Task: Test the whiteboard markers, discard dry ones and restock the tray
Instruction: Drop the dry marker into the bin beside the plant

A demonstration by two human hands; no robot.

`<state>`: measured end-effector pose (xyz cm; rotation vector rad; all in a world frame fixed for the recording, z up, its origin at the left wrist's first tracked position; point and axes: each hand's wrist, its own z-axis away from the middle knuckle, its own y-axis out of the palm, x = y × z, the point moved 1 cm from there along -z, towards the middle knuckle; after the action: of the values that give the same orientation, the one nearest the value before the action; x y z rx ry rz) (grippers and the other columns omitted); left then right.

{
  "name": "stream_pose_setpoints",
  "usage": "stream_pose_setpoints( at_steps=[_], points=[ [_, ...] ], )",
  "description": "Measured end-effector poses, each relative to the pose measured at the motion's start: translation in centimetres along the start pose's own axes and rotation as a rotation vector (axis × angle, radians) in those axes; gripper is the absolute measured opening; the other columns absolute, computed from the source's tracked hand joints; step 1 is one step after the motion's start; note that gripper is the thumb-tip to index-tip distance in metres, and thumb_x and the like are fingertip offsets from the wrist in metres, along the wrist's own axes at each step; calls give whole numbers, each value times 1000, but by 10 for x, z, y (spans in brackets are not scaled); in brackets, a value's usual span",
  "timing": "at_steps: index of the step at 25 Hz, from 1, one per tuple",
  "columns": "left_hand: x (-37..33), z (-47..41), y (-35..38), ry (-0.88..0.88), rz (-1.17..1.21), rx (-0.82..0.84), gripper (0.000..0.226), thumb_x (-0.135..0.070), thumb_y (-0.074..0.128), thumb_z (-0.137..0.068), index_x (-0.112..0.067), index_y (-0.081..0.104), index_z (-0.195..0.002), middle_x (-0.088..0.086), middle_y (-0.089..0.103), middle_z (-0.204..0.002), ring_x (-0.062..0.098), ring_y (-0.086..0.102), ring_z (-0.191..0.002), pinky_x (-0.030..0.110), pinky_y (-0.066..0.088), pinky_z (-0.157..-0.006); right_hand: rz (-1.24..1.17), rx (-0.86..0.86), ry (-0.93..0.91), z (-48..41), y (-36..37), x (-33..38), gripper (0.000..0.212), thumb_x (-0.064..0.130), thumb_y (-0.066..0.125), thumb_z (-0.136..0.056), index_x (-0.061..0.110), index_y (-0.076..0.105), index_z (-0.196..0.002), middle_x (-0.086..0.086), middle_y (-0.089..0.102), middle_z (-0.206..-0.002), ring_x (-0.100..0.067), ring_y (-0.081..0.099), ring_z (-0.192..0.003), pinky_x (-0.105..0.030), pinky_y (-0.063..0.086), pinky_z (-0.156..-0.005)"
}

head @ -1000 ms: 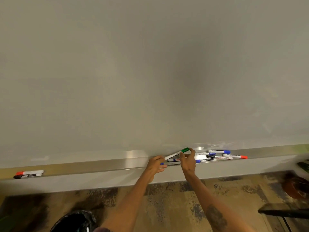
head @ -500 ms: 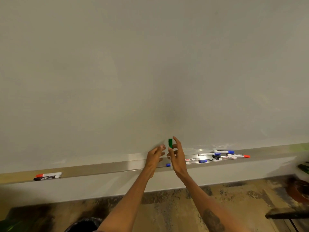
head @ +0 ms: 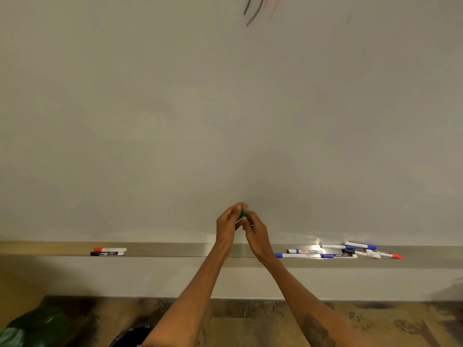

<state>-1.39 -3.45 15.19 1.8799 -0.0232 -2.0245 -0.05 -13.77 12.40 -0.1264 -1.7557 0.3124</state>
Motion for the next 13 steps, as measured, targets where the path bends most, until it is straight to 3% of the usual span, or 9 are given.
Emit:
stream_pose_setpoints(
  at_steps=[7, 11, 13],
  points=[
    [-24, 5, -13, 107, -2, -65, 25, -23, 51, -102, -13, 73, -108, 4, 76, -106, 22, 69, -105, 38, 55, -95, 232, -44, -125, -3, 24, 33, 28, 24, 45, -104, 10, 58, -125, -5, 68, -110, -15, 64, -97, -32, 54, -89],
    [-38, 6, -11, 134, 38, -76, 27, -23, 47, -104, -15, 72, -102, 6, 76, -103, 22, 68, -98, 36, 55, -91, 320, -100, -166, -6, 27, 50, 33, 29, 42, -105, 16, 56, -132, 0, 70, -114, -14, 67, -98, -30, 55, -87],
    [-46, 4, -10, 144, 62, -87, 28, -25, 46, -105, -14, 70, -100, 8, 76, -99, 23, 68, -96, 37, 54, -90, 358, -123, -185, -6, 26, 59, 35, 34, 40, -105, 22, 54, -135, 5, 71, -104, -11, 67, -88, -28, 54, -78]
  ],
)
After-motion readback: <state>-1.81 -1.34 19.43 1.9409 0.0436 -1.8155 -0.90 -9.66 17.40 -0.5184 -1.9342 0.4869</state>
